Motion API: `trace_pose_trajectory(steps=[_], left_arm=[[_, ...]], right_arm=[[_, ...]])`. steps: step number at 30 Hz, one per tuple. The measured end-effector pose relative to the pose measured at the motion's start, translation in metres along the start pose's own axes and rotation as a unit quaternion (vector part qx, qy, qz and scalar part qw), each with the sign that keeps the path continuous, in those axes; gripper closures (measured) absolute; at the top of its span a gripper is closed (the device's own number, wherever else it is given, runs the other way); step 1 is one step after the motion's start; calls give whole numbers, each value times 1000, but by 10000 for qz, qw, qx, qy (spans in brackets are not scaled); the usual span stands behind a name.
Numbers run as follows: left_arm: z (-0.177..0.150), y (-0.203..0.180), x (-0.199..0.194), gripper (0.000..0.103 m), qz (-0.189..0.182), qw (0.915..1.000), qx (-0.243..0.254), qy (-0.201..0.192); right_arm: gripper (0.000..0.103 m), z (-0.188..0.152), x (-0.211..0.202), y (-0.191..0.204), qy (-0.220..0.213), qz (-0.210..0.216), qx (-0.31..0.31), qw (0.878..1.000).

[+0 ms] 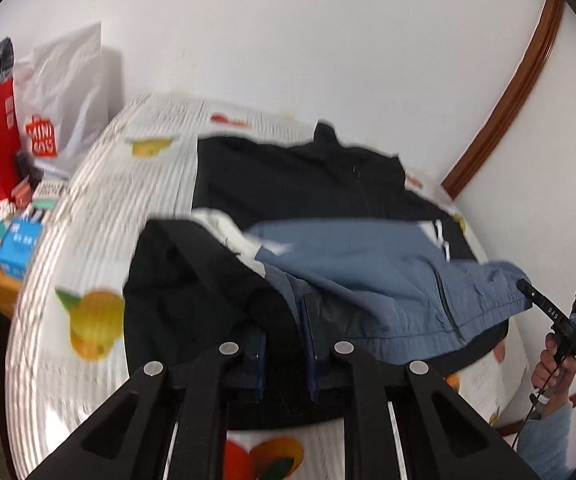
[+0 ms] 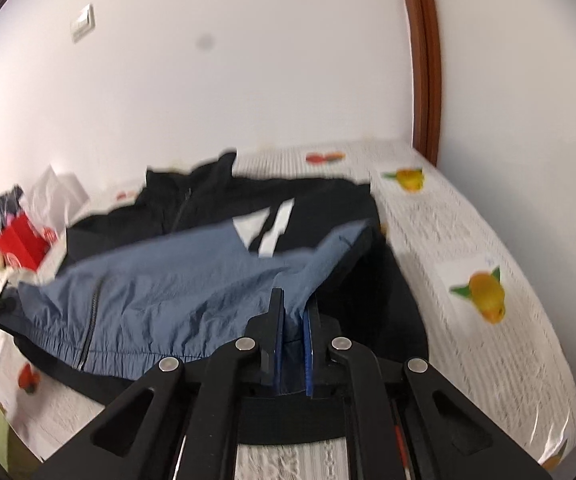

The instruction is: Fold large clothes

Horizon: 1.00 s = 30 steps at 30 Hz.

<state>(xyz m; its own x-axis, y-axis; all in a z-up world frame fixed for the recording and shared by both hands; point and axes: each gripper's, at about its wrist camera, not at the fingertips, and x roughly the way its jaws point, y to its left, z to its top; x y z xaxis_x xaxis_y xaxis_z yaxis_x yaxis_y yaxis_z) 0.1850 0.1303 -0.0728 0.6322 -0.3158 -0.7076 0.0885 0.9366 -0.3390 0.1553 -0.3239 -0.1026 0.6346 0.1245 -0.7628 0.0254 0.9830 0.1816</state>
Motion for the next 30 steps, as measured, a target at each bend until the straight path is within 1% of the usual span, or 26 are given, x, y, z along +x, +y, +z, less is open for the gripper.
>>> trace_pose_trajectory(steps=[3,8,13,18,25,27,30], left_arm=[[21,-3,1,90,-6,9999,41,-138],[54,-8,11,90,63,9994,80,-342],[76,-4,35,90,151,9993,46,-331],[93,5,71,89,344,9993,20,-168],[106,20,118,87,348,9988,-292,191],[108,23,128,84,373,9981,-383,292],[112,19,138,80,418,9975,-344,449]], right_arm=[[95,21,-3,-2,-206,56,122,9997],[95,51,6,0,-361,94,189,9991],[95,72,26,1,-402,71,183,9990],[95,82,59,-5,-271,5,280,9992],[94,85,114,-9,75,-71,576,9983],[92,87,127,-11,151,-98,668,9976],[89,91,143,-16,298,-113,808,9962]])
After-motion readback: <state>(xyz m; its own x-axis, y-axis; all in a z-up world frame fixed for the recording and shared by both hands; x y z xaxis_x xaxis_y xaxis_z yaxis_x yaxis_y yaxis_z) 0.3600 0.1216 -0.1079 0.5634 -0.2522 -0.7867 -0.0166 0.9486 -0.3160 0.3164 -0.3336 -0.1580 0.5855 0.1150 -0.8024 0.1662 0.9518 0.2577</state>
